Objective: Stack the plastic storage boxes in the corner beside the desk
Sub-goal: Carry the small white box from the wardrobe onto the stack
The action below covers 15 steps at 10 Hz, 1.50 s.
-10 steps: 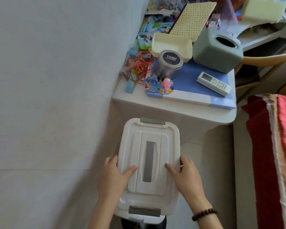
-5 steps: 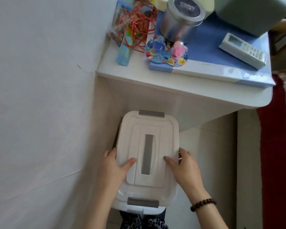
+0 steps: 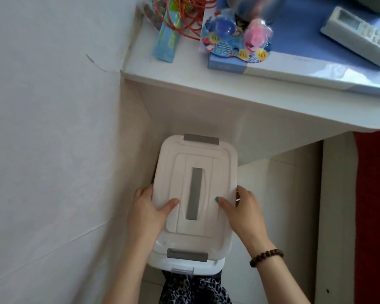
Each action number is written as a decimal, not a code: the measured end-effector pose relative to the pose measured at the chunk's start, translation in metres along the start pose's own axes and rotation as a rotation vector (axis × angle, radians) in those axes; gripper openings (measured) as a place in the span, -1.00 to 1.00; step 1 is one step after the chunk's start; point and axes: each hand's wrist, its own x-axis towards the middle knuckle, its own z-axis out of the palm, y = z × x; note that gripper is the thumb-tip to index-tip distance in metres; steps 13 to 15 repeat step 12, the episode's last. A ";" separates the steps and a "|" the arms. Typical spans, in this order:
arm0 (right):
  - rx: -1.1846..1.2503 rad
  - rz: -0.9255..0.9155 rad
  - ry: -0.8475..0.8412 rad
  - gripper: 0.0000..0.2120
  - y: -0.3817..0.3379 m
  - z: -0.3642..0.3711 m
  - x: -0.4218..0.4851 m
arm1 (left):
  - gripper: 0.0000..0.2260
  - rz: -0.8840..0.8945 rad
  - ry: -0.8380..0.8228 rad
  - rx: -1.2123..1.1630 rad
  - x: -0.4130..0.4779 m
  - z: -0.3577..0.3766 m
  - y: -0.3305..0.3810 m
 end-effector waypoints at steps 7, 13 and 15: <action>-0.126 -0.015 -0.052 -0.55 -0.017 0.003 -0.002 | -0.43 -0.033 -0.106 0.045 0.006 -0.012 0.006; -0.310 -0.167 -0.216 -0.44 -0.080 -0.098 -0.062 | -0.65 0.268 -0.154 0.335 -0.053 -0.096 0.102; -0.310 -0.167 -0.216 -0.44 -0.080 -0.098 -0.062 | -0.65 0.268 -0.154 0.335 -0.053 -0.096 0.102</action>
